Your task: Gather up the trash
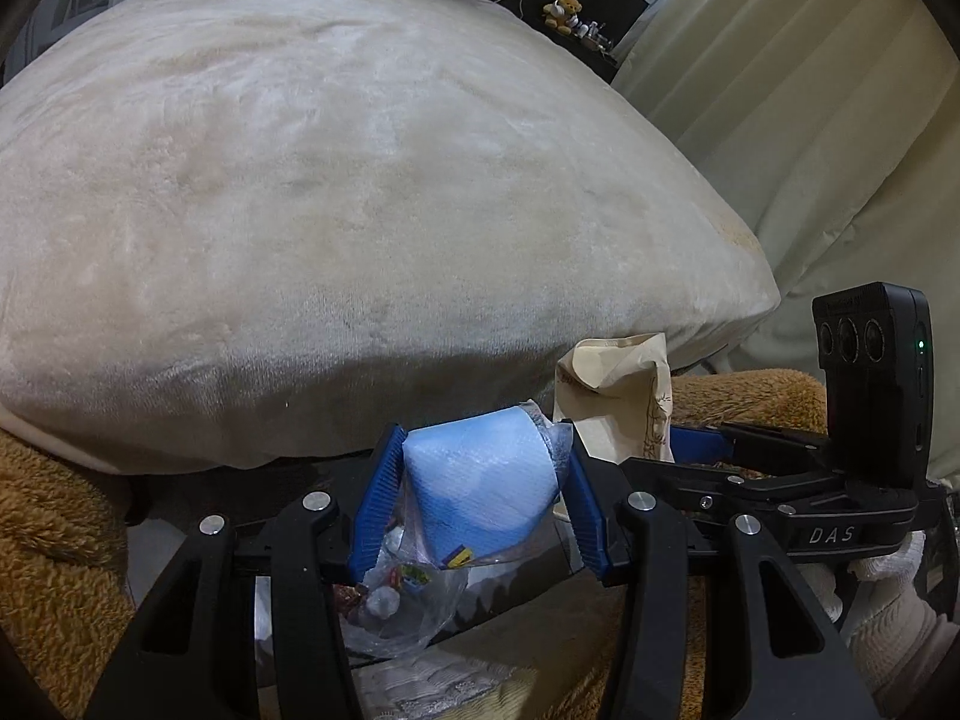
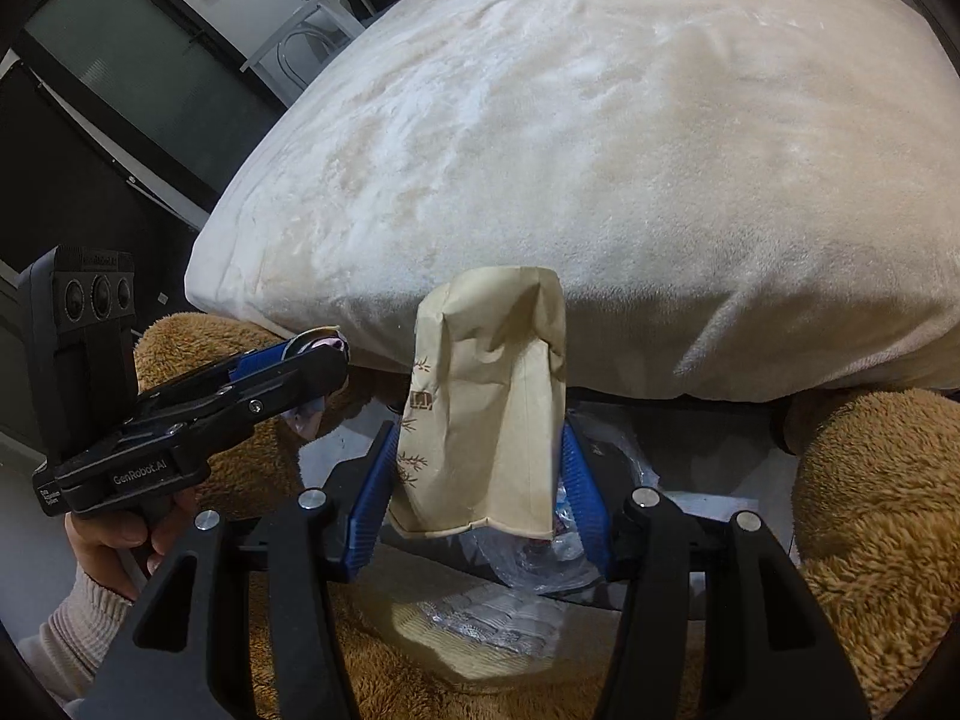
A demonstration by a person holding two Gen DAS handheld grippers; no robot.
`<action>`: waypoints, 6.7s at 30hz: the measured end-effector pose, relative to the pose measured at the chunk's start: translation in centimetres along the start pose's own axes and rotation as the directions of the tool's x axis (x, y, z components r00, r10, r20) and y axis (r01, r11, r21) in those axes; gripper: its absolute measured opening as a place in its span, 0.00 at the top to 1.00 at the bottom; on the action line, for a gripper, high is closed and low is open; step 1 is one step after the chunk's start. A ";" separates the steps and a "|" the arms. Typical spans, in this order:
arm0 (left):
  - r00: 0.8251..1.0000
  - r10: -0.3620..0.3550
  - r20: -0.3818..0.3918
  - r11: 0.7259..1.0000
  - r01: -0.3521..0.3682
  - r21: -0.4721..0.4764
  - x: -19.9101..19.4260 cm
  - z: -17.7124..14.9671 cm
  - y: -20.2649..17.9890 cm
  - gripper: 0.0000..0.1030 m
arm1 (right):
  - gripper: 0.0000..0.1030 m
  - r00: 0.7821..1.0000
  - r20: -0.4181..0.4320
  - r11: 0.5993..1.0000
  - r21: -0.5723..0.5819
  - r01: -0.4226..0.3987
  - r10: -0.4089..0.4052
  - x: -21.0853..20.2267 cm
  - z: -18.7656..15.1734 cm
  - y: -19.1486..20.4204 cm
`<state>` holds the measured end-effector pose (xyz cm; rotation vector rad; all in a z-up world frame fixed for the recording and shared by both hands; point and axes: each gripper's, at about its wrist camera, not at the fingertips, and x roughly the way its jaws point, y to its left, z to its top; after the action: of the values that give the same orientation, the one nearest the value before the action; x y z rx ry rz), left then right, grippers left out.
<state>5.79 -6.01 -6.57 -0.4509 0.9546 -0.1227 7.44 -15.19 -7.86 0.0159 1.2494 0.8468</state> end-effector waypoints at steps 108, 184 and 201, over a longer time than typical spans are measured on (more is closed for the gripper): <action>0.975 0.140 0.174 0.983 -0.157 0.090 -11.1 2.9 -4.3 0.38 | 0.35 0.955 0.289 0.996 -0.023 0.081 -0.071 -12.7 2.2 2.2; 0.842 0.202 0.500 0.930 -0.325 0.171 -23.2 2.5 -11.0 0.06 | 0.05 0.789 0.601 0.947 -0.162 0.278 -0.128 -23.8 0.3 10.0; 0.840 0.207 0.502 0.928 -0.331 0.173 -23.3 2.5 -10.9 0.06 | 0.05 0.788 0.602 0.945 -0.162 0.284 -0.134 -24.1 0.3 9.9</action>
<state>-4.68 -8.13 16.97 -0.0901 0.4944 0.1236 0.75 -21.76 16.50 -0.0580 0.5424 0.7169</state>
